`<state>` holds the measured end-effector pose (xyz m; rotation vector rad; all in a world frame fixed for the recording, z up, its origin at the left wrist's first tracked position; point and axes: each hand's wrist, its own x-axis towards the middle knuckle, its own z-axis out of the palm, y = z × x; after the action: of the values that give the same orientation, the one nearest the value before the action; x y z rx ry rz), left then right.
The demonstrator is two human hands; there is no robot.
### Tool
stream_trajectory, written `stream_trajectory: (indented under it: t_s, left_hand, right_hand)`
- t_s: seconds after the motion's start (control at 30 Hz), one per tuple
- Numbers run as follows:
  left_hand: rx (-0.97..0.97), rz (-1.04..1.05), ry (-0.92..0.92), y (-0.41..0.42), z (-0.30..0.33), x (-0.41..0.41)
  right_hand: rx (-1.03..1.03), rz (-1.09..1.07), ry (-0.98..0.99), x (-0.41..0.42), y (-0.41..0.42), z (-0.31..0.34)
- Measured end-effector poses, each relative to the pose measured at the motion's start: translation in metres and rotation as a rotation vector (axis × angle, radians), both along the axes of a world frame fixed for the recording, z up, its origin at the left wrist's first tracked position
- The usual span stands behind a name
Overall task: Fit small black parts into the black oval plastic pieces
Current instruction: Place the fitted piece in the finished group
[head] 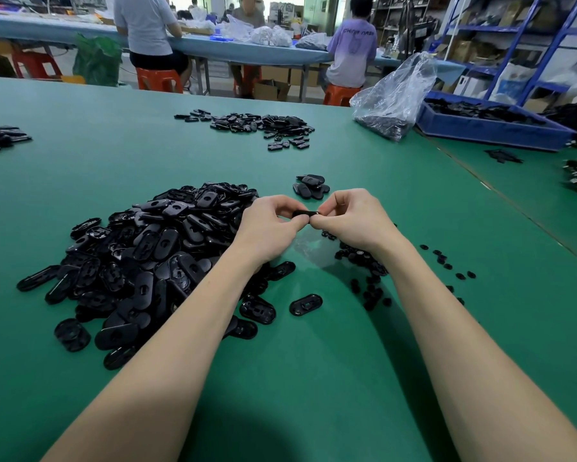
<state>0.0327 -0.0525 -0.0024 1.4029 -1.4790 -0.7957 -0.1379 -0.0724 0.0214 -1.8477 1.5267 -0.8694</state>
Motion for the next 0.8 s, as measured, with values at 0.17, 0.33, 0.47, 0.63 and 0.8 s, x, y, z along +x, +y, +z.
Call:
stream_trajectory:
  t_s: [0.17,0.33,0.47,0.63,0.8]
  left_hand:
    - [0.036,-0.025,0.055,0.001,0.0,0.005]
    - [0.05,0.007,0.111,-0.001,-0.002,0.005]
    - [0.095,0.003,0.051,-0.001,-0.005,0.004]
    - [0.107,-0.026,-0.268,0.002,-0.006,0.001]
    - [0.09,-0.035,-0.316,0.005,-0.004,-0.001]
  right_hand:
    - [0.007,0.113,-0.051,-0.005,-0.001,-0.001]
    - [-0.15,0.148,0.083,-0.005,0.0,-0.004]
    - [-0.174,0.043,0.222,-0.01,-0.004,-0.005]
    - [-0.194,-0.222,0.317,-0.013,-0.021,-0.001]
    - [-0.153,-0.302,0.367,0.007,-0.062,0.011]
